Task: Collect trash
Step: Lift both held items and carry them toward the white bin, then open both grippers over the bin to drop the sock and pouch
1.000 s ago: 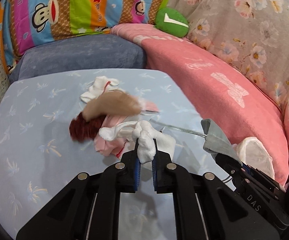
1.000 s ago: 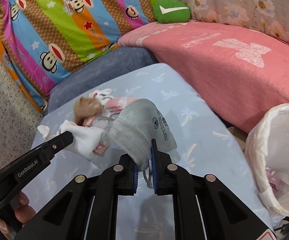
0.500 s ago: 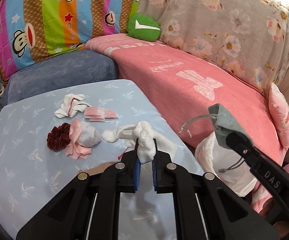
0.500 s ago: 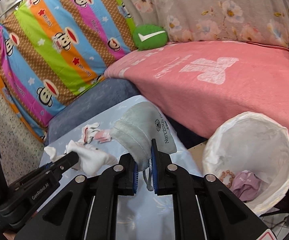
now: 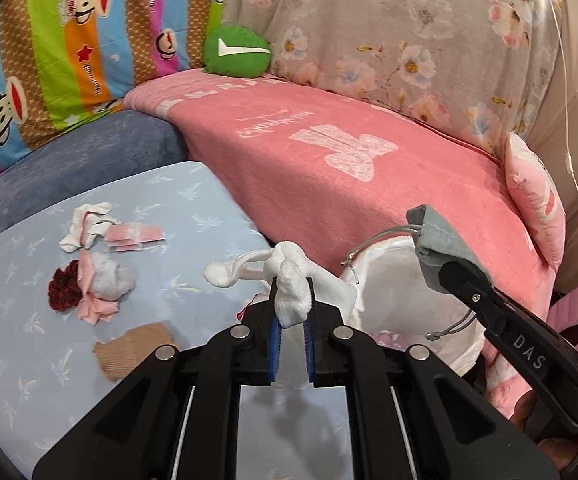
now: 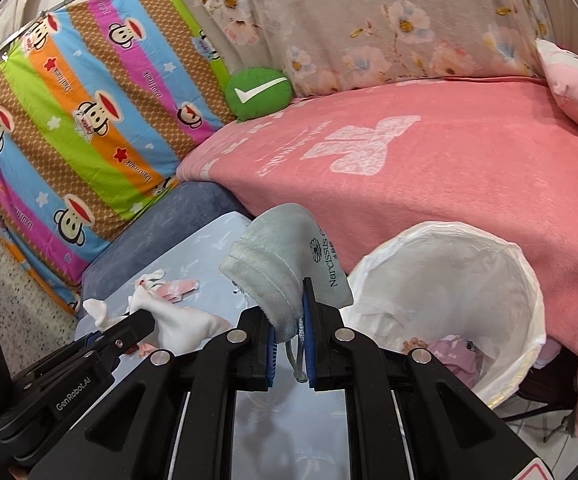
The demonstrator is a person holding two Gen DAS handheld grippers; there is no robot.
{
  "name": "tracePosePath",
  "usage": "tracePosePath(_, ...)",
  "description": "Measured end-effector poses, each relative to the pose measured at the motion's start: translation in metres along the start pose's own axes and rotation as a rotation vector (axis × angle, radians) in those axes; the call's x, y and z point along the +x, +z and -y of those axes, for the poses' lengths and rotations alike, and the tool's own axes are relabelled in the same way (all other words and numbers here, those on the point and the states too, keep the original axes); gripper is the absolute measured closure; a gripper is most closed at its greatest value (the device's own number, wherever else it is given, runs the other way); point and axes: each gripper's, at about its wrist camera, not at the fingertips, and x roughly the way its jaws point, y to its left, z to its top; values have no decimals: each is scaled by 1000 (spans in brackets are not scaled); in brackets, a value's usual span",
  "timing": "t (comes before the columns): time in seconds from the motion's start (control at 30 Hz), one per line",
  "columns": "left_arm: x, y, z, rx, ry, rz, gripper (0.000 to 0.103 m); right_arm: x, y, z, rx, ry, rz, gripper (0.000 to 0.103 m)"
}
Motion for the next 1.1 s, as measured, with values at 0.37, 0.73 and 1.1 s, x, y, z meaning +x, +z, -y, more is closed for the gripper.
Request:
tracePosePath(0.37, 22, 2, 53, 78, -81, -36, 93, -8, 0, 56, 82, -61, 6, 91)
tracePosePath(0.73, 45, -2, 85, 132, -115, -85, 92, -8, -3, 96, 133, -109, -5, 90)
tracePosePath(1.1, 54, -1, 95, 134, -129, -98, 66, -7, -5, 109, 162, -138, -4, 81)
